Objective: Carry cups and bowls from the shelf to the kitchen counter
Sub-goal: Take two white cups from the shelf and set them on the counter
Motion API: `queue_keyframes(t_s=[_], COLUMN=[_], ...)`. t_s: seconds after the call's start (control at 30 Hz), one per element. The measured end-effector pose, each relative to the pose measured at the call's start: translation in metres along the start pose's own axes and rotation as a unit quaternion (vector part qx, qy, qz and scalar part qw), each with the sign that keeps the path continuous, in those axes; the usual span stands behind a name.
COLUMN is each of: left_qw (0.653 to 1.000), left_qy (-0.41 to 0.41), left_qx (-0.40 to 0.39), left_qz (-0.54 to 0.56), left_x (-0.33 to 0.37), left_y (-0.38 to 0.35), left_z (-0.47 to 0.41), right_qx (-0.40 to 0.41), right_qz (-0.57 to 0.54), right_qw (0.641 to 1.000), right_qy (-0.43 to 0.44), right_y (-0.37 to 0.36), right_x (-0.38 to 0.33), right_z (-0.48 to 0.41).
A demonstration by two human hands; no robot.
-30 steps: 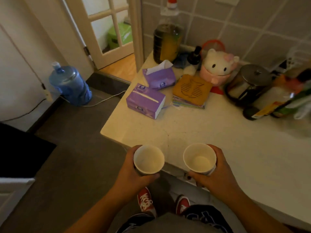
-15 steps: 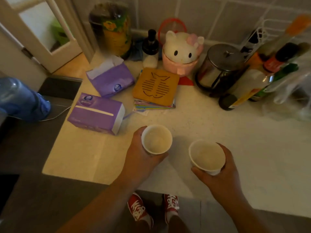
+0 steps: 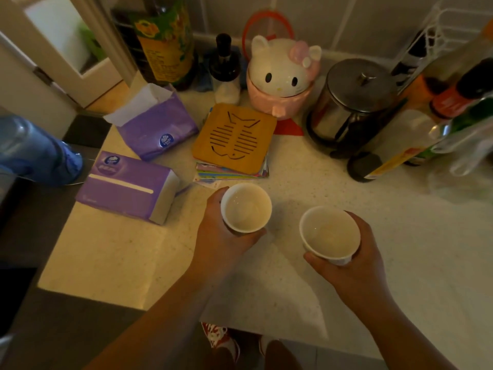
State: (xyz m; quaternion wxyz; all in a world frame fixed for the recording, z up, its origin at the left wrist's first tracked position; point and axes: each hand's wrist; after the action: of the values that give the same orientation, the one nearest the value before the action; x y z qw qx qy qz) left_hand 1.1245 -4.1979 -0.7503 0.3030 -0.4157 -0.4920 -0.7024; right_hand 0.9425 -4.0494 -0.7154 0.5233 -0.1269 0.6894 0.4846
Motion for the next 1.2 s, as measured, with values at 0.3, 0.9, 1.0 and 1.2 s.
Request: queue_keyframes(t_s=[0.3, 0.9, 1.0, 1.2], left_qw=[0.998, 0.915, 0.913, 0.913], left_qy=[-0.019, -0.041, -0.042, -0.040], left_qx=[0.006, -0.020, -0.020, -0.020], left_qz=[-0.056, -0.400, -0.406, -0.406], left_x=[0.003, -0.038, -0.038, -0.039], left_y=[0.005, 0.034, 0.034, 0.034], left_z=[0.005, 0.040, 0.039, 0.040], right_qx=[-0.003, -0.024, -0.023, -0.010], right_qz=[-0.002, 0.000, 0.010, 0.020], right_qw=[1.000, 0.999, 0.999, 0.999], right_qy=[0.013, 0.029, 0.032, 0.029], right_y=[-0.002, -0.025, -0.027, -0.028], right_x=[0.004, 0.020, 0.019, 0.020], right_z=[-0.005, -0.017, -0.017, -0.017])
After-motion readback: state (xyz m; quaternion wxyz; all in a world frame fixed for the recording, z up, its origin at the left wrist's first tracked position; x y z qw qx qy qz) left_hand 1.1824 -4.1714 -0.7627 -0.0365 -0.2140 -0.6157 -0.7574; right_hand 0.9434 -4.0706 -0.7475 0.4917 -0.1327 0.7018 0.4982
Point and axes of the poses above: each hand's wrist, its own z-axis away from the middle knuckle, its own y-axis out of the back of the hand, x = y × z, and after that the axes turned 5 degrees about y, right-handed
